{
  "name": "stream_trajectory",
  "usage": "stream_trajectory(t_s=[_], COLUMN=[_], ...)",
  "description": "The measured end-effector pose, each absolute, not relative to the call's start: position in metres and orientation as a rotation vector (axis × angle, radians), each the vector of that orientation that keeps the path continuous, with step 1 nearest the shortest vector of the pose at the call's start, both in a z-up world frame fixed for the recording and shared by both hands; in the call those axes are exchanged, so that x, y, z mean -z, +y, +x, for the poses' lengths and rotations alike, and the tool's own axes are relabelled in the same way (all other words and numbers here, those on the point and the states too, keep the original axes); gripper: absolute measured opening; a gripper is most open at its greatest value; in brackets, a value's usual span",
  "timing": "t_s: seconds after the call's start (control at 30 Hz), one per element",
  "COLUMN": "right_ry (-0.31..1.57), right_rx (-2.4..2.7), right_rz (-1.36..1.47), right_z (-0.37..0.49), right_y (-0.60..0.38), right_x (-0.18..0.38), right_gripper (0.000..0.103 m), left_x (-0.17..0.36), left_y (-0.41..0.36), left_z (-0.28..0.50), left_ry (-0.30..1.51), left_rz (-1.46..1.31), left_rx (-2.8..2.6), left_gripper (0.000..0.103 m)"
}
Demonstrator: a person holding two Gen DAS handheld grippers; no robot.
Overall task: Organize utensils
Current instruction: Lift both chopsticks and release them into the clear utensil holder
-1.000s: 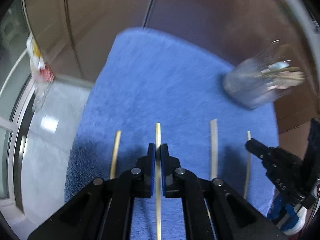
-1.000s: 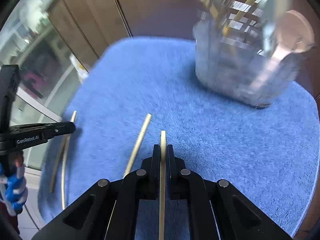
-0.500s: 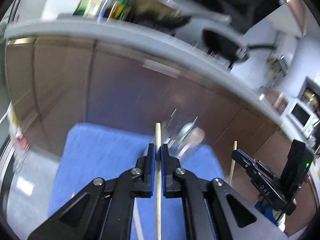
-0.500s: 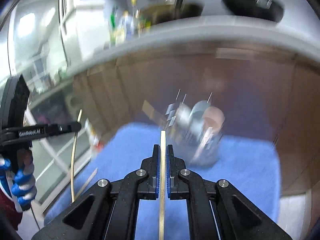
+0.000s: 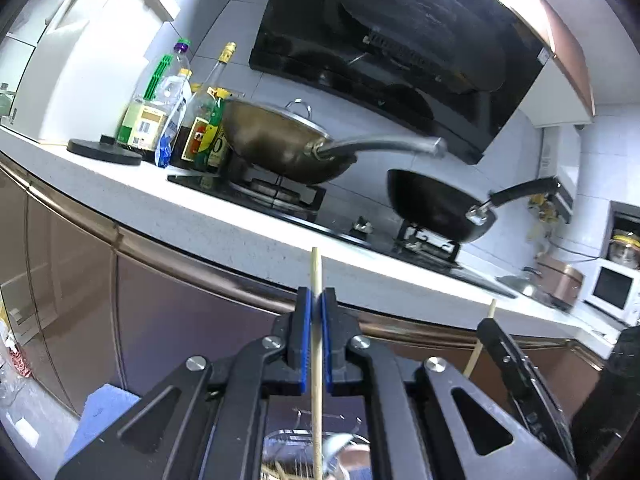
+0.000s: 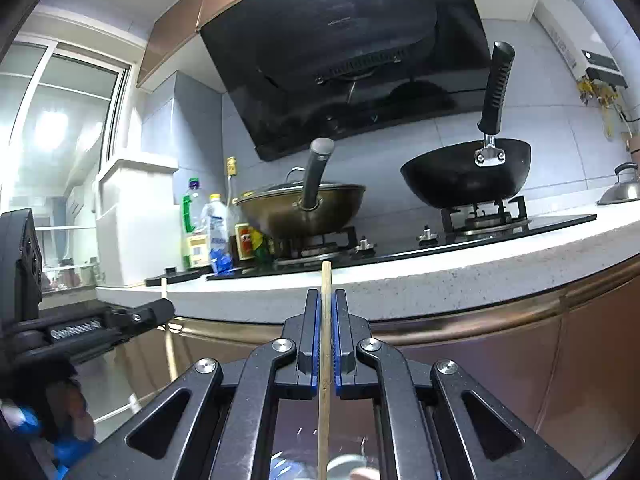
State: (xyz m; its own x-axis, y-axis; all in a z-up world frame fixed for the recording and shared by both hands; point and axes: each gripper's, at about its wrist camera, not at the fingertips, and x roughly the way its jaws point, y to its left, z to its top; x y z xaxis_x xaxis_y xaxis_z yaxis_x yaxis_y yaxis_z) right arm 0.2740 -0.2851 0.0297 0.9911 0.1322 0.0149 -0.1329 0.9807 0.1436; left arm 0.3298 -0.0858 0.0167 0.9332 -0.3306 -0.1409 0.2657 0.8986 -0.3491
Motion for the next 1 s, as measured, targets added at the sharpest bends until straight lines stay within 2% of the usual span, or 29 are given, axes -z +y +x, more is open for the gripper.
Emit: stream_trajectory(t_s=[0.23, 0.67, 0.77, 0.8, 0.87, 1.0], right_ry=[-0.006, 0.075, 0.107, 0.119, 0.131, 0.137], right_rx=[-0.111, -0.072, -0.066, -0.065, -0.053, -0.035], right_rz=[0.11, 0.089, 0.098, 0.103, 0.101, 0.084], right_z=[0.305, 0.298, 0.288, 0.284, 0.276, 0.255], right_y=[-0.279, -0.279, -0.284, -0.285, -0.287, -0.288], right_x=[0.007, 0.061, 0.067, 0.068, 0.068, 0.06], right_gripper=[0.005, 0.006, 0.007, 0.013, 0.021, 0.022], left_x=[0.025, 0.074, 0.075, 0.073, 0.069, 0.058], left_y=[-0.113, -0.12, -0.117, -0.116, -0.114, -0.102], left_z=[0.36, 0.34, 0.331, 0.328, 0.319, 0.296], left_ry=[0.15, 0.078, 0.095, 0.097, 0.099, 0.111], left_rz=[-0.305, -0.266, -0.264, -0.261, -0.251, -0.234], left_rx=[0.233, 0.178, 0.199, 0.2, 0.199, 0.195], left_gripper=[0.005, 0.008, 0.02, 0.025, 0.026, 0.032])
